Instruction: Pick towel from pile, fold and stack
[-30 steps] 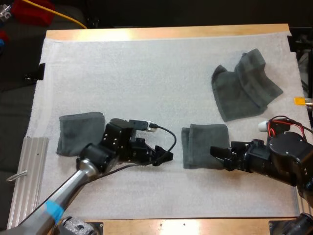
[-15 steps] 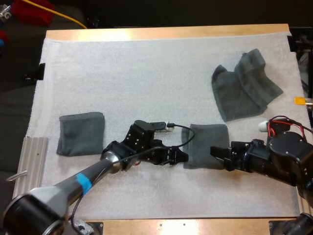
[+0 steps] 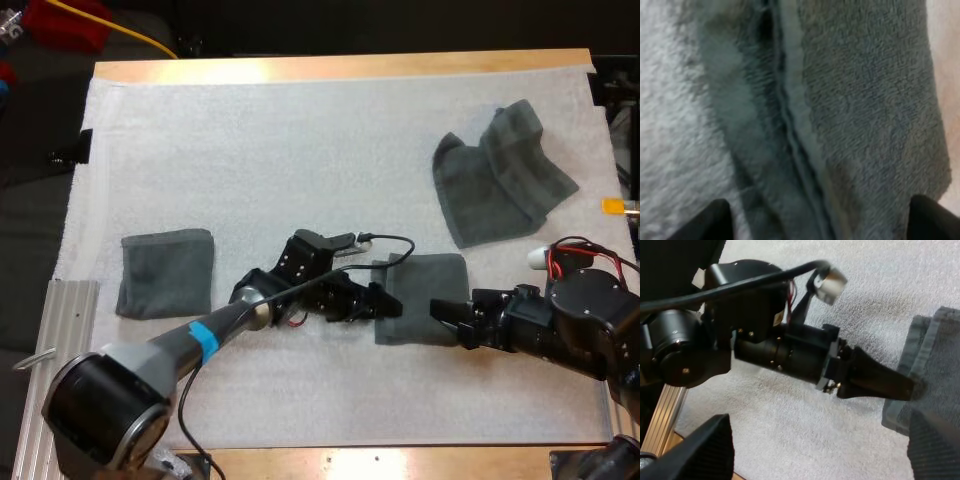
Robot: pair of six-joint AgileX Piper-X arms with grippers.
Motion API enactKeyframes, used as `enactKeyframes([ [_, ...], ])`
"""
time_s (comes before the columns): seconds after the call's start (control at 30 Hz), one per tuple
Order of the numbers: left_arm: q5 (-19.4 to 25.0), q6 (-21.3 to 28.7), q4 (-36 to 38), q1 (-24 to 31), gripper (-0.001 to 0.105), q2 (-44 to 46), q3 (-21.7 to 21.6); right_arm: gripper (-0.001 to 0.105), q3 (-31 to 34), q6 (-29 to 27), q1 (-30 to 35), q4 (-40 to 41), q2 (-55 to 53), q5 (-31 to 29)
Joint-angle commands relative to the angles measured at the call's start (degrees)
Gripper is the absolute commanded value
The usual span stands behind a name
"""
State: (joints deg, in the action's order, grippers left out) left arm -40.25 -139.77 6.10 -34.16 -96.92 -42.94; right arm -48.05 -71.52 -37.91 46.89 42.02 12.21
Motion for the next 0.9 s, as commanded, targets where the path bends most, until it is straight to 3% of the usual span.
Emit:
enactKeyframes([
  [0.0, -0.91, -1.24, -0.37, -1.14, 0.069, -0.29, -1.08, 0.07, -0.01, -0.34, -0.09, -0.11, -0.47, -0.06],
  [0.43, -1.92, -8.23, 0.87, -3.47, 0.069, -2.76, -4.88, 0.07, -0.01, -0.34, -0.09, 0.0, -0.47, -0.06],
  [0.53, -2.48, -8.21, 0.86, -3.47, 0.055, -2.78, -4.91, 0.07, -0.01, -0.34, -0.09, 0.0, -0.47, -0.06],
  [0.7, -2.47, -8.21, 0.86, -3.47, 0.021, -2.78, -4.91, 0.07, -0.01, -0.34, -0.09, 0.0, -0.47, -0.06],
  [0.73, -2.56, -7.63, 0.86, -3.47, 0.006, -2.78, -4.91, 0.07, -0.01, -0.34, -0.09, 0.0, -0.47, -0.06],
  [0.77, -3.37, -5.61, 0.94, -3.65, 0.0, -2.78, -4.91, 0.07, -0.01, -0.34, -0.09, 0.0, -0.47, -0.06],
  [0.87, -5.05, -4.33, 0.94, -3.64, 0.0, -2.6, -4.91, 0.07, -0.01, -0.34, -0.09, 0.0, -0.47, -0.06],
])
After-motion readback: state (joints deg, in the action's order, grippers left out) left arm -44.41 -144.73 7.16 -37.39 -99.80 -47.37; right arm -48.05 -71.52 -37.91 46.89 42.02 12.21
